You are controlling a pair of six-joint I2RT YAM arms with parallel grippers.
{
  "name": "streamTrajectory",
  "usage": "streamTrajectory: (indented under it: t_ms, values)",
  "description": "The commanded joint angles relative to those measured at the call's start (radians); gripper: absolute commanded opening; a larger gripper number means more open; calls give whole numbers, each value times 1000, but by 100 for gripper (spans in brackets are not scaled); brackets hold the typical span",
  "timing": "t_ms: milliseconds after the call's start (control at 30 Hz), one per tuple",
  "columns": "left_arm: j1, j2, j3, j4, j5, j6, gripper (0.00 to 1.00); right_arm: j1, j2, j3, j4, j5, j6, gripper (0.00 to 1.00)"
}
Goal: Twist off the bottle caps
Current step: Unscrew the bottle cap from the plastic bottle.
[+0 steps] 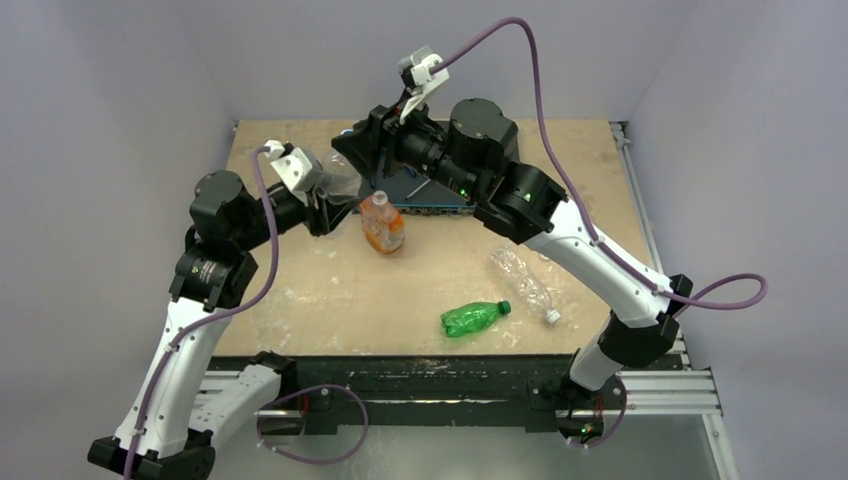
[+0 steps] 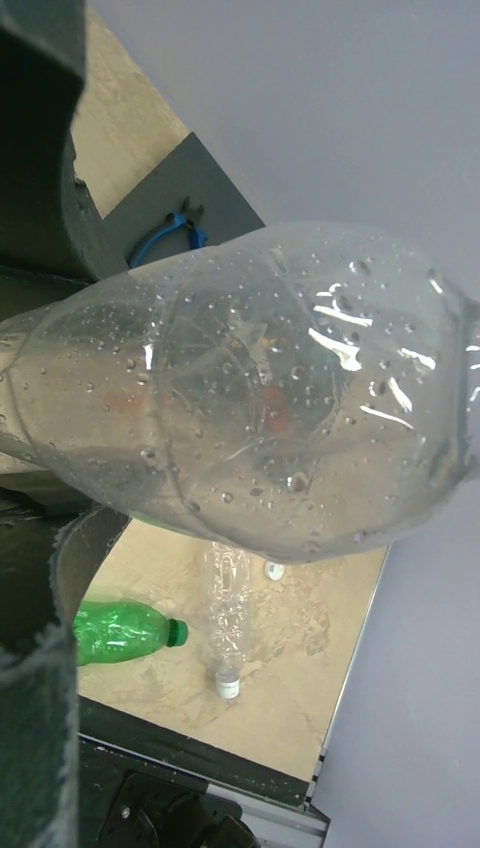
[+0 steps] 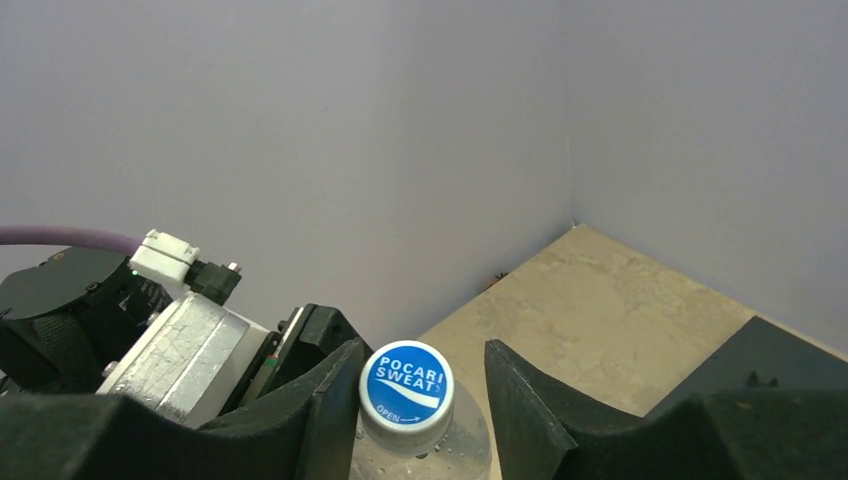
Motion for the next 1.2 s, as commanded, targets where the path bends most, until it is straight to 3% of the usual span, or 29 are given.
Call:
streamTrajectory:
  t_ms: [0, 267, 500, 633, 900, 1167]
  values:
    - [1, -15, -6, 30, -4, 33, 22, -4, -13, 44, 21, 37, 3, 45]
    - [1, -20, -9, 67, -12, -27, 22, -5, -6, 26, 16, -25, 31, 0]
    - [1, -1, 28, 138, 86, -188, 21, -5, -50, -40, 76, -124, 1, 0]
    - [1, 22, 66, 195, 288, -300, 17, -7, -105, -119, 156, -230, -54, 0]
    - [1, 70, 92, 414, 644, -632, 17, -60, -300, -371, 442, -638, -62, 0]
    - [0, 103, 137, 370, 744, -670, 18, -77, -282, -351, 519, -953, 9, 0]
